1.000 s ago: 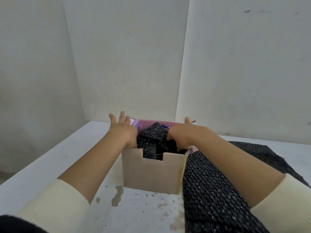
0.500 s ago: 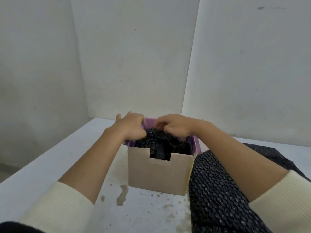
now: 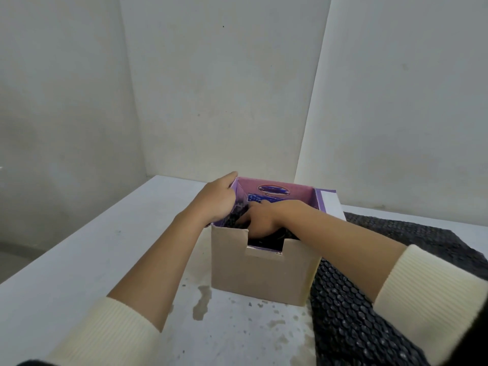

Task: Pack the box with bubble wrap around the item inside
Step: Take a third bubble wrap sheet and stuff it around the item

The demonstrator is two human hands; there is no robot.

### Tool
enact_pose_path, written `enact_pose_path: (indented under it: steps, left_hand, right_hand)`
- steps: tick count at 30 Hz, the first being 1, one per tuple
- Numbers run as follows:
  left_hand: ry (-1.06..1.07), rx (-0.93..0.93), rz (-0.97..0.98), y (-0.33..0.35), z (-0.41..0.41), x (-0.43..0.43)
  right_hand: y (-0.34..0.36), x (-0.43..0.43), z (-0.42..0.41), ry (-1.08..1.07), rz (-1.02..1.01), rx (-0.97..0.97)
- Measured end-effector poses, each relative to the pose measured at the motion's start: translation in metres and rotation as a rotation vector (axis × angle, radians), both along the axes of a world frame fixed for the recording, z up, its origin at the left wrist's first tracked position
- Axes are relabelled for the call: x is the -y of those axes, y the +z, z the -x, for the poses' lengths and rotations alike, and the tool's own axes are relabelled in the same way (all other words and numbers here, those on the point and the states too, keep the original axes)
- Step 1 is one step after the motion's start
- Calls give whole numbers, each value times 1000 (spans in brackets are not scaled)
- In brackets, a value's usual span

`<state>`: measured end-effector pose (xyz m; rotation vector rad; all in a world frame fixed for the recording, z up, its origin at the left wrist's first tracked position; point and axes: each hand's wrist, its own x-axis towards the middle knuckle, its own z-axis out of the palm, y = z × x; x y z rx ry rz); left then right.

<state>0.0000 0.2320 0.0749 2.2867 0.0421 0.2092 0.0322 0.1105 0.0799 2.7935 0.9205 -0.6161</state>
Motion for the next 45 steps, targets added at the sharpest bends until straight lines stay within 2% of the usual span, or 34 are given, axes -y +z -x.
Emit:
enact_pose_path:
  steps: [2,5,7,10,13,15,17,19,21,23,28,32,36,38,39,42,43,45]
  left_hand:
    - [7,0,1,0,0,0]
    - [25,-4,-7,1,1,-1]
    - [33,-8,-7,1,2,-1]
    - [4,-10,-41,1,2,0]
    - [-2,-29,-60,1,3,0]
    - [-8,-43,-71,2,4,0]
    - [-18,-53,-80,3,5,1]
    - [-20,-58,-83,3,6,1]
    - [-17,-59,-76,3,7,1]
    - [-12,-57,-82,4,8,2]
    - [-9,-60,-119,6,9,3]
    - [-7,-66,-125,5,9,3]
    - [-7,-70,-119,5,9,3]
    - [-6,-65,-129,5,10,3]
    - [-7,-61,-133,5,11,3]
    - [-14,-57,-133,6,12,4]
    - [-14,-57,-140,6,11,5]
    - [-11,-60,-162,6,10,4]
  right_hand:
    - [1,3,2,19,6,5]
    - [12,8,3,38,-241,-29]
    - [18,9,6,58,-315,-36]
    - [13,2,15,99,-150,-124]
    - [2,-11,16,101,43,-66]
    - [-2,-13,15,81,71,-45]
    - [-1,-8,13,85,-9,-72]
    - [9,4,13,90,-201,-99]
    - [25,20,11,18,-419,-27]
    - [40,34,5,-65,-452,42]
    - [30,36,-8,-237,-249,-171]
    - [22,26,-11,-444,-273,-397]
    - [23,27,-6,-456,-271,-495]
    - [32,30,-8,-410,-301,-419]
    - [39,33,-9,-330,-253,-311]
    - [55,41,-1,-9,197,130]
    - [55,44,5,36,314,198]
    - [45,49,12,38,463,213]
